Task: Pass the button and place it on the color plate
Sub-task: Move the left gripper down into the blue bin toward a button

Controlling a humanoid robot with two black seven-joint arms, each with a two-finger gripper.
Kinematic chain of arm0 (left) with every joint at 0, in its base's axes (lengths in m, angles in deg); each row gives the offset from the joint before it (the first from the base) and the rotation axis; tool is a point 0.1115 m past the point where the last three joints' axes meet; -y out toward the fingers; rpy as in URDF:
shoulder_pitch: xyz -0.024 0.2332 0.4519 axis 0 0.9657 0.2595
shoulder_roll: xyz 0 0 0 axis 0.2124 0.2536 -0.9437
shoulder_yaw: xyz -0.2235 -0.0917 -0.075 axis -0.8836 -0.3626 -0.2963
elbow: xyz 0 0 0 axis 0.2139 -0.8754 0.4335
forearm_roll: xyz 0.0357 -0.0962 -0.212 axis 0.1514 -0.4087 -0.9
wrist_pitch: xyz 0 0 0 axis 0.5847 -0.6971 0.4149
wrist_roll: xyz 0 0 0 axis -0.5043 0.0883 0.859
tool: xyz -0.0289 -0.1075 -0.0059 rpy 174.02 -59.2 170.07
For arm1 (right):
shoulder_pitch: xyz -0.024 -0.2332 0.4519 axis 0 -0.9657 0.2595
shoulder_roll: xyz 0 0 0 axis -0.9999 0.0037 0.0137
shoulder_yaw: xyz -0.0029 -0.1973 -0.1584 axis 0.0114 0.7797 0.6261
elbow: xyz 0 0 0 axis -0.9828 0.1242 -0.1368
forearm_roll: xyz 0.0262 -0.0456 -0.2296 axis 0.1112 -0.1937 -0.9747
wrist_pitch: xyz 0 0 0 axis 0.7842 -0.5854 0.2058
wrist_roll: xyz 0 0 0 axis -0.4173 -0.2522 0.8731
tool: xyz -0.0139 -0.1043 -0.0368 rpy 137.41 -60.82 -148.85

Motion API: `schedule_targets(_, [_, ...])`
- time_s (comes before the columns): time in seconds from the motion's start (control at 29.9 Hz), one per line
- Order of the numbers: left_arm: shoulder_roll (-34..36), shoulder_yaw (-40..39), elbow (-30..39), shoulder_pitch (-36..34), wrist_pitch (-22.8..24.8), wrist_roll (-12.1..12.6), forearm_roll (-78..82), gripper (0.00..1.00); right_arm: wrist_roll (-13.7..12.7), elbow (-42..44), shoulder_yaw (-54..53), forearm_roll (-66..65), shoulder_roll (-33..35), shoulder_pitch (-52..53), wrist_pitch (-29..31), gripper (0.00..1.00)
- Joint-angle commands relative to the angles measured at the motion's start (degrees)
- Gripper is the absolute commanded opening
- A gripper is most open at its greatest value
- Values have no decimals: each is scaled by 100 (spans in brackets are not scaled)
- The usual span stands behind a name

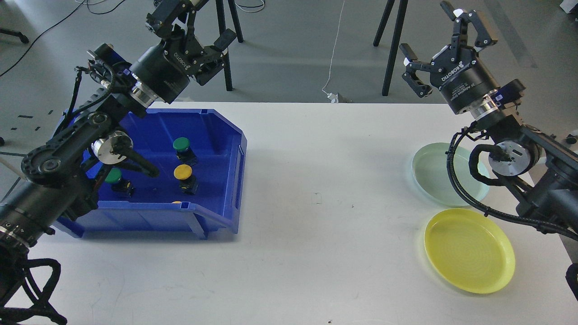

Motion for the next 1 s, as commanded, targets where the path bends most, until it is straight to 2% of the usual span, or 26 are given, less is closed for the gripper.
schedule_targets(0.0, [-4, -12, -16, 30, 0, 0, -8, 100, 0, 10, -36, 0, -39, -23, 0, 99])
schedule_targets(0.23, [-153, 23, 158, 13, 0, 0, -386, 100, 0, 19, -36, -9, -39, -14, 0, 99])
schedule_targets(0.37, [-49, 111, 1317, 100, 0, 0, -185, 100, 0, 19, -36, -9, -39, -32, 0, 99])
schedule_targets(0.47, [556, 312, 2030, 136, 0, 0, 456, 100, 0, 10, -44, 0, -31, -128, 0, 99])
schedule_targets(0.57, [1443, 1076, 2251, -83, 0, 0, 809, 100, 0, 10, -44, 0, -22, -225, 0, 99])
schedule_targets(0.73, [2517, 2648, 2208, -1399, 0, 0, 1625, 100, 0, 19, -62, 0, -22, -374, 0, 99])
schedule_targets(0.87, [2720, 4325, 1752, -2656, 0, 0, 2557, 100, 0, 19, -71, 0, -13, -445, 0, 99])
schedule_targets(0.97, [2563, 5530, 1295, -3168, 0, 0, 3136, 100, 0, 19, -71, 0, -13, -489, 0, 99])
